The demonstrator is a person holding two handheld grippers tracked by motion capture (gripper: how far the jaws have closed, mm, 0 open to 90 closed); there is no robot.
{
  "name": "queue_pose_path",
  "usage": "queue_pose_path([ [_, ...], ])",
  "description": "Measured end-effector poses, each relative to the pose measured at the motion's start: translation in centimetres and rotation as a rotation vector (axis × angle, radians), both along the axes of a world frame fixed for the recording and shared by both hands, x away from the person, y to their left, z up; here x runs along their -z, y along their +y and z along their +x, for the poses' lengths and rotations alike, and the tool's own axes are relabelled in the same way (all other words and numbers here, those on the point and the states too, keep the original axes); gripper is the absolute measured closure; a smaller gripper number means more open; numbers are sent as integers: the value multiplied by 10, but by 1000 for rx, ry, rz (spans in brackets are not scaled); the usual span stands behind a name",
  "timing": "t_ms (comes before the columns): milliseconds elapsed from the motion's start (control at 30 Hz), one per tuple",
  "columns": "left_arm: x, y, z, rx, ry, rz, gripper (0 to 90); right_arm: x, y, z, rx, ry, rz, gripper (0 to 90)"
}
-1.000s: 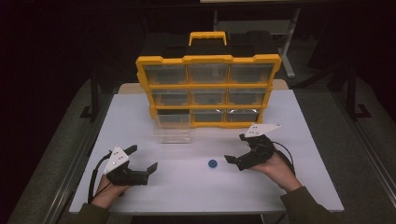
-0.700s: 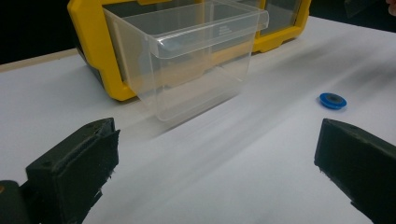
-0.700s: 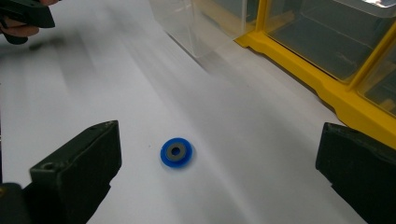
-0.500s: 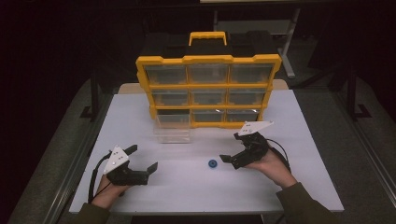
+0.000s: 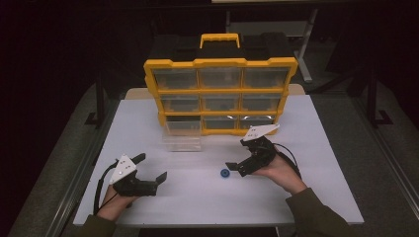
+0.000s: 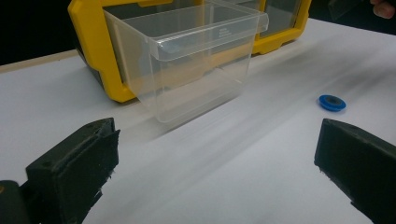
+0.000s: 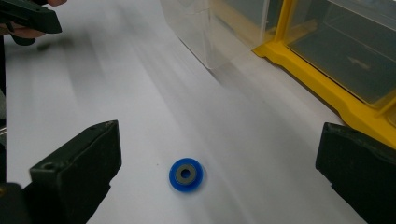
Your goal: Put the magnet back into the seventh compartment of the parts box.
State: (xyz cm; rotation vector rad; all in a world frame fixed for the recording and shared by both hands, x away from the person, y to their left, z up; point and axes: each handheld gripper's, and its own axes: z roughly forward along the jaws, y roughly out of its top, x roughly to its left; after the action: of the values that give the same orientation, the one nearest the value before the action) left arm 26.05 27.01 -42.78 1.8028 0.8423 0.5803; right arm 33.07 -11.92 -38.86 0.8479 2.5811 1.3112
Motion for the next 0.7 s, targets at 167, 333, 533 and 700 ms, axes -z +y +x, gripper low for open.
queue_pose_path([
  [167,0,0,0,-2,1,-6,0,0,5,2,-13,-1,-9,0],
  [333,-1,0,0,7,-5,2,0,0,9,5,-21,7,-9,0],
  [533,0,0,0,4,-1,1,0,3,15,9,-31,18,-18,0],
  [700,-1,0,0,10,-6,3,0,6,21,12,-40,33,-37,0],
])
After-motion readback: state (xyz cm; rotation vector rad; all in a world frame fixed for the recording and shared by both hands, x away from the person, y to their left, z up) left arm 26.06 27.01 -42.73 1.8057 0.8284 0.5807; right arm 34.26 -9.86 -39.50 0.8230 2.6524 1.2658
